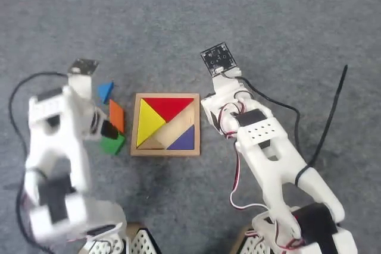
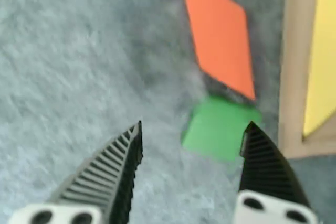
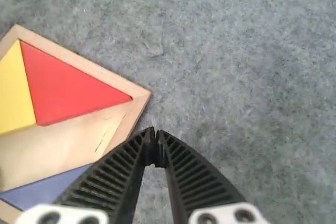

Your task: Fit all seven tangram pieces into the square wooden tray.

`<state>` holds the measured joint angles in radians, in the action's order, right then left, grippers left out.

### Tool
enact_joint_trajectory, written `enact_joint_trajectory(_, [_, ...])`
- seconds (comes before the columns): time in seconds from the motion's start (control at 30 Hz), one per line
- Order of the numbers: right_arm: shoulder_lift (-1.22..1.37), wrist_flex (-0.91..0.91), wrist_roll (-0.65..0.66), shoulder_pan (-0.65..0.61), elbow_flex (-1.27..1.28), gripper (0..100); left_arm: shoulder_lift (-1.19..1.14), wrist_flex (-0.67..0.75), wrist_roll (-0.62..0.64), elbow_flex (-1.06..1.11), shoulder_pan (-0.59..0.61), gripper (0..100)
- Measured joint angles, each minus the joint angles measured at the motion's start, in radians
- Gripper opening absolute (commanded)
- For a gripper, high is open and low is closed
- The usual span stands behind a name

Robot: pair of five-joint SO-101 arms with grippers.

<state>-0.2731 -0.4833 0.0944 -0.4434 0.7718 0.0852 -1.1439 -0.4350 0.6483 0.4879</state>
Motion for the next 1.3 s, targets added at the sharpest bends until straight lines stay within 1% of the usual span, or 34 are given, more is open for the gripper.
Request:
enact_joint_trajectory(0.07, [0.0, -0.026, 0.0, 0.0, -0.012, 0.9, 0.118, 0.018, -0.009, 0.107, 0.002, 28])
enact_joint_trajectory(0.13, [-0.002, -0.054, 0.0, -0.002, -0.015, 0.9, 0.192, 0.02, -0.014, 0.166, 0.002, 28])
enact_joint_trajectory(0.3, [-0.095, -0.094, -0.017, -0.058, 0.017, 0.9, 0.21, 0.029, -0.015, 0.23, 0.002, 28])
enact_joint_trajectory(0.4, [-0.166, -0.06, -0.02, -0.071, 0.087, 0.9, 0.175, 0.038, -0.014, 0.235, 0.002, 28])
enact_joint_trajectory(0.47, [-0.201, -0.034, -0.02, -0.074, 0.129, 0.9, 0.146, 0.049, -0.041, 0.235, -0.006, 28])
enact_joint_trajectory(0.53, [-0.233, -0.02, -0.017, -0.083, 0.152, 0.9, 0.12, 0.055, -0.08, 0.235, -0.032, 28])
enact_joint_trajectory(0.63, [-0.278, -0.015, -0.012, -0.083, 0.166, 0.9, 0.114, 0.06, -0.097, 0.235, -0.089, 28])
enact_joint_trajectory(0.83, [-0.299, -0.015, -0.012, -0.083, 0.167, 0.9, 0.101, 0.169, -0.11, 0.235, -0.124, 28])
enact_joint_trajectory(0.97, [-0.299, -0.015, -0.012, -0.083, 0.167, 0.9, 0.101, 0.212, -0.175, 0.235, -0.127, 28])
enact_joint_trajectory(1.1, [-0.299, -0.015, -0.012, -0.081, 0.167, 0.9, 0.1, 0.207, -0.227, 0.216, -0.127, 25])
enact_joint_trajectory(1.3, [-0.299, -0.015, -0.012, -0.083, 0.167, 0.9, 0.097, 0.135, -0.313, 0.178, -0.127, 24])
